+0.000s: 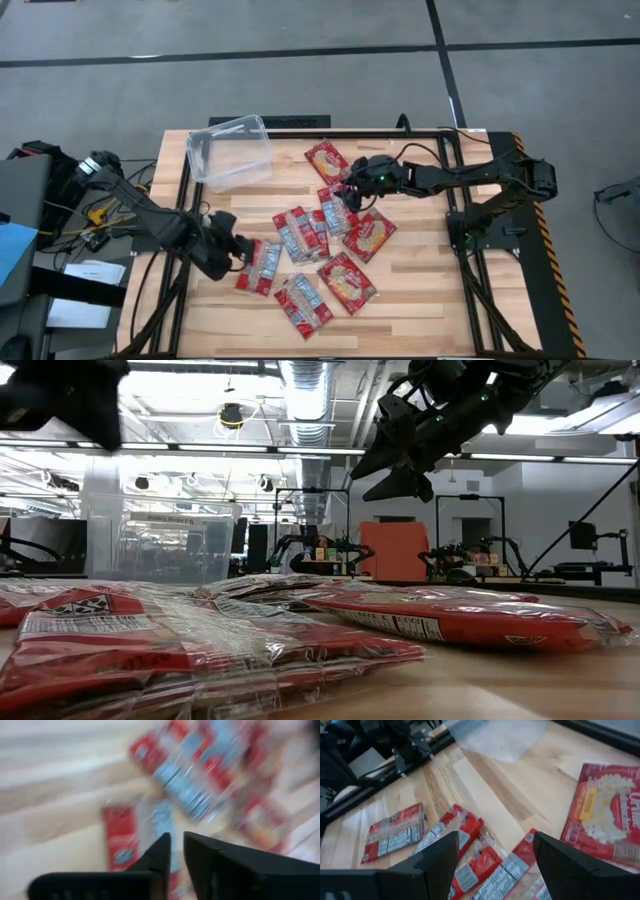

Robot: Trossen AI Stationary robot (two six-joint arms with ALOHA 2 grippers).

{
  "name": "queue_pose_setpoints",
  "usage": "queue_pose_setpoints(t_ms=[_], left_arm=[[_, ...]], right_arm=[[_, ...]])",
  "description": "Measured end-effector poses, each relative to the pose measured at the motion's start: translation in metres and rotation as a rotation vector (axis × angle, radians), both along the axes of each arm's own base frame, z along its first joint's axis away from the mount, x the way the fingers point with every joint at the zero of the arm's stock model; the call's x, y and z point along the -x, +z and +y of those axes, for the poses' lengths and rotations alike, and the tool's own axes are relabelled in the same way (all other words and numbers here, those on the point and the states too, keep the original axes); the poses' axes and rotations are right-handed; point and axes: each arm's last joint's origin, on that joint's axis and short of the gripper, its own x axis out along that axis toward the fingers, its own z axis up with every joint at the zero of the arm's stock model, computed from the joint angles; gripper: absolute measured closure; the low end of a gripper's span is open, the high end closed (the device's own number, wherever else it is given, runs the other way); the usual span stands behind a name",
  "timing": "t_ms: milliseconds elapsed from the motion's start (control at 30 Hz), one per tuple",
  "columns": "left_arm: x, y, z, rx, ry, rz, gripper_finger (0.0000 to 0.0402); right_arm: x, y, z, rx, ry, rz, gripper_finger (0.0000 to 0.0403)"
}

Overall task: Sort popcorn bags into baskets
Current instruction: Put the red popcorn bag into the transparent bin

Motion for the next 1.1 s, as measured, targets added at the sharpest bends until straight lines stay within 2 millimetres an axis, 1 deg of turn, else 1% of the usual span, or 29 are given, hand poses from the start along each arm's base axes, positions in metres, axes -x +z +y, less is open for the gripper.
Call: queue_pose_setpoints(t_ms=[100,200,300,367,467,533,600,733,800,900,1033,1100], left_arm=[[0.0,-0.017,-0.004,0.034,-0.058,0.114,0.0293],[0.002,-0.039,-0.004,0.053,-0.05,0.219,0.0226],[0.004,-0.057,-0.004,0.07,-0.015,0.261,0.0154],[0.003,-0.071,-0.005,0.115,0.002,0.257,0.0117],[-0.003,-0.086,-0.012,0.225,0.0,0.119,0.0083],[-0.005,-0.098,-0.015,0.252,0.013,0.045,0.0075],[-0.007,-0.109,-0.016,0.264,0.038,0.019,0.0073],[-0.009,-0.125,-0.017,0.243,0.074,0.053,0.0078],[-0.011,-0.129,-0.019,0.25,0.078,0.06,0.0081],[-0.014,-0.128,-0.021,0.294,0.083,0.023,0.0086],[-0.015,-0.112,-0.02,0.345,0.054,-0.027,0.0097],[-0.011,-0.105,-0.017,0.342,0.033,0.005,0.0102]], right_arm=[[0.001,-0.002,0.002,-0.005,0.005,0.026,0.0121],[0.001,-0.002,0.002,-0.005,0.005,0.027,0.0121],[0.001,-0.002,0.002,-0.003,0.004,0.021,0.0121],[0.001,-0.002,0.002,-0.003,0.004,0.019,0.0121],[0.001,-0.002,0.002,-0.003,0.004,0.02,0.0121],[0.001,-0.002,0.002,-0.003,0.004,0.02,0.0121],[0.001,-0.002,0.002,-0.003,0.004,0.02,0.0121],[0.001,-0.002,0.002,-0.004,0.004,0.02,0.0121],[0.001,-0.002,0.002,-0.004,0.006,0.021,0.0121],[0.0,-0.002,0.004,-0.01,0.009,0.02,0.0121],[0.0,-0.002,0.006,-0.01,0.015,0.02,0.0121],[0.0,-0.002,0.005,-0.01,0.015,0.02,0.0121]])
